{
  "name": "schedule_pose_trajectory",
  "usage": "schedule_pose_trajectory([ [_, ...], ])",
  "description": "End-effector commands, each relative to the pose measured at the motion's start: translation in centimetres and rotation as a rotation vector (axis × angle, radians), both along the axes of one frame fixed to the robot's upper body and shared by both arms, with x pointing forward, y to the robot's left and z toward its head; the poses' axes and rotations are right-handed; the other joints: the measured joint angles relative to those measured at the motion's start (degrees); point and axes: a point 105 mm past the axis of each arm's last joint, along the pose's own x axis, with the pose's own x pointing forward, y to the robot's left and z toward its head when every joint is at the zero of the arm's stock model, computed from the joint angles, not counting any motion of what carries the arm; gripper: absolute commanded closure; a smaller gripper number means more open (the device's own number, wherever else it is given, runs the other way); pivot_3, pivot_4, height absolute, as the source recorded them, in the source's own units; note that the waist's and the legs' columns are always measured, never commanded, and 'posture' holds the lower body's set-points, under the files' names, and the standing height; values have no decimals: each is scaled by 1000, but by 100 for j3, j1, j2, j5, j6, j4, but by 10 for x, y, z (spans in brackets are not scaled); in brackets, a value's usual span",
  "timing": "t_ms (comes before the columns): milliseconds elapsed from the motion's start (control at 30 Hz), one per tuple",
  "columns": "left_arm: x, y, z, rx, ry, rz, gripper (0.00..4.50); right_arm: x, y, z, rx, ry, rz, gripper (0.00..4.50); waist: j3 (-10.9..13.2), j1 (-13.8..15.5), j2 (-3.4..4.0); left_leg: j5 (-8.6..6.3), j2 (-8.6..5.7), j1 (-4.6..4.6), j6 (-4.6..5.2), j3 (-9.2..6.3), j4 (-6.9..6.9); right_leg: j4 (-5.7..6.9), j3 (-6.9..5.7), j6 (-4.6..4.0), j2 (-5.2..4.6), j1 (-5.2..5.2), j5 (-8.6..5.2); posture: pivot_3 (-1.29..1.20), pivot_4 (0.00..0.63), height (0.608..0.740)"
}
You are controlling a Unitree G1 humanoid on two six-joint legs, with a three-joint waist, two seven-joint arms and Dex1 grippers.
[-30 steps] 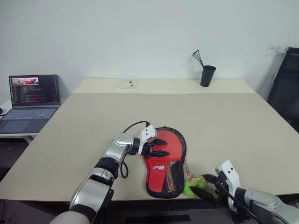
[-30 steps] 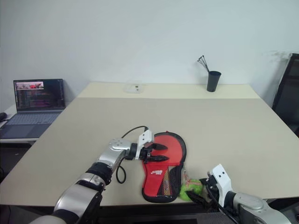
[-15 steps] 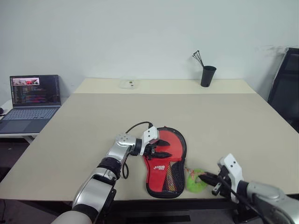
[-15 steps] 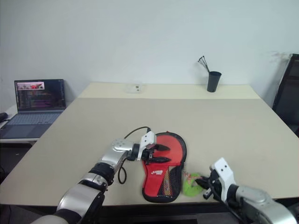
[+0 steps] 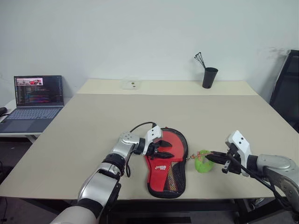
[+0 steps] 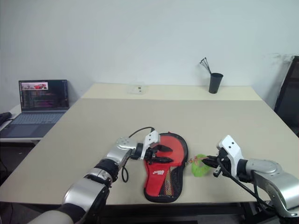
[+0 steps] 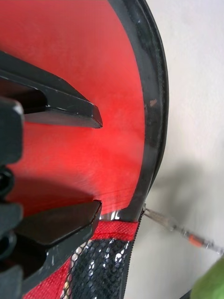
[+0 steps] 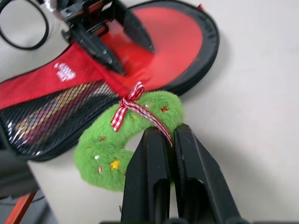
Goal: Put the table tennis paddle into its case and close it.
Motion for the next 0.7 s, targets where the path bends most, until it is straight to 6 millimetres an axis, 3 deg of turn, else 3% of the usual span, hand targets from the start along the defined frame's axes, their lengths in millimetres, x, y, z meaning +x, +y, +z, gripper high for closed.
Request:
schedule_pose_trajectory([
  [33,-12,2,-32,84,94,3,1828,-15,7,2,-6,2,56,4486,-5,0,3,0,0,3,0,2,0,0,0,0,0,2,0,0,150,740],
  [233,-12,-3,-33,74,97,5,1828,-53,17,-13,7,96,103,4486,-20,14,8,0,2,10,-1,-1,1,-2,-3,2,-8,11,-1,0,150,740],
  [700,-14,-8,-36,74,100,4,1828,-110,50,-35,82,260,213,4486,-45,43,8,-2,-1,9,-3,-7,-2,-10,-13,6,-17,13,-6,0,150,740],
])
